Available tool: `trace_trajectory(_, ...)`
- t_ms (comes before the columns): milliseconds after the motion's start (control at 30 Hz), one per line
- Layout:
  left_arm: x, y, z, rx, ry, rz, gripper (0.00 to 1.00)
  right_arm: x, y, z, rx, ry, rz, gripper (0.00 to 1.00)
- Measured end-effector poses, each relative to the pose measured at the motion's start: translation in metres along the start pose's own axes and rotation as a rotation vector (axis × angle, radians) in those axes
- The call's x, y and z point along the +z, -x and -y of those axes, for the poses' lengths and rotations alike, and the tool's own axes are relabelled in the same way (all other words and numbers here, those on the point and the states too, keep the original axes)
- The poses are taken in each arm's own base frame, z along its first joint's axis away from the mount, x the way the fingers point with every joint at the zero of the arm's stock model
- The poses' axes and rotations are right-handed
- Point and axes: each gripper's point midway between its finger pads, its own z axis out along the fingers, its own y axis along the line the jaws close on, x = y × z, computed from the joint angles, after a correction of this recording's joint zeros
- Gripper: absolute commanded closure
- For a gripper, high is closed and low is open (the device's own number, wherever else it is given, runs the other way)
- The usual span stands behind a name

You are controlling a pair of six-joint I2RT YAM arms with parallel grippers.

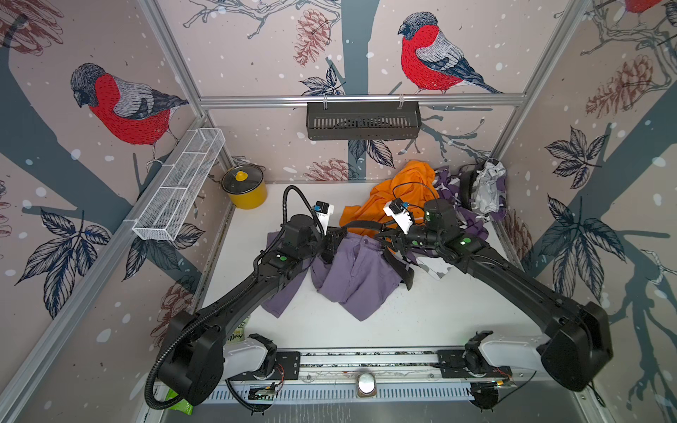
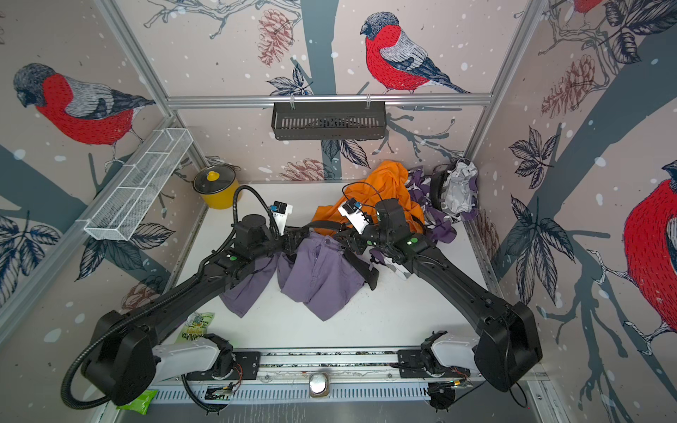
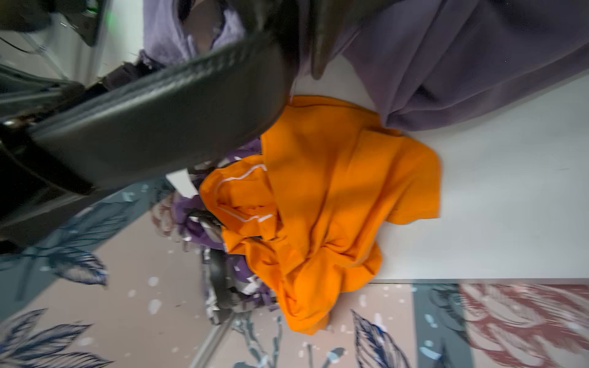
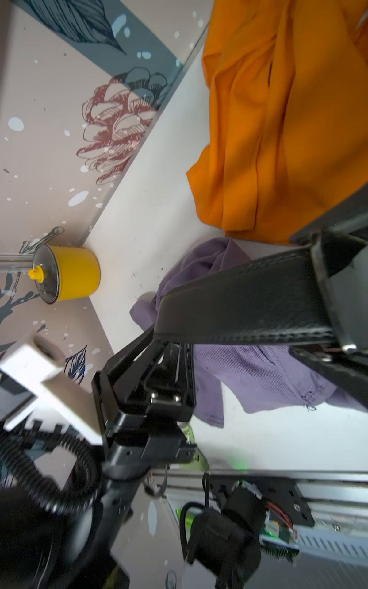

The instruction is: Remove the belt from the trousers

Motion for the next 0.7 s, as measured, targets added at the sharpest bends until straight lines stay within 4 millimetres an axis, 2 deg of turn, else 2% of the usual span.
trace_trajectory(100, -0.006, 0.011, 0.005, 0.071, 0.069, 0.019, 0.17, 0.011, -0.007, 0.006, 0.016, -0.028, -0.068, 0.98)
trace_trajectory(233, -0.027, 0.032, 0.006, 0.150, 0.133, 0.094, 0.07, 0.018, -0.004, 0.006, 0.004, -0.024, -0.109, 0.98)
trace_trajectory(300, -0.030, 0.035, 0.009, 0.193, 0.138, 0.111, 0.04, 0.019, -0.003, 0.004, 0.002, -0.020, -0.118, 0.98)
trace_trajectory(533, -0.003, 0.031, 0.011, 0.332, 0.165, 0.052, 0.03, 0.020, -0.003, -0.002, -0.012, -0.003, -0.138, 0.98)
trace_trajectory(700, 0.010, 0.048, 0.019, 0.412, 0.153, 0.077, 0.03, 0.020, -0.008, -0.007, -0.011, 0.008, -0.158, 0.99)
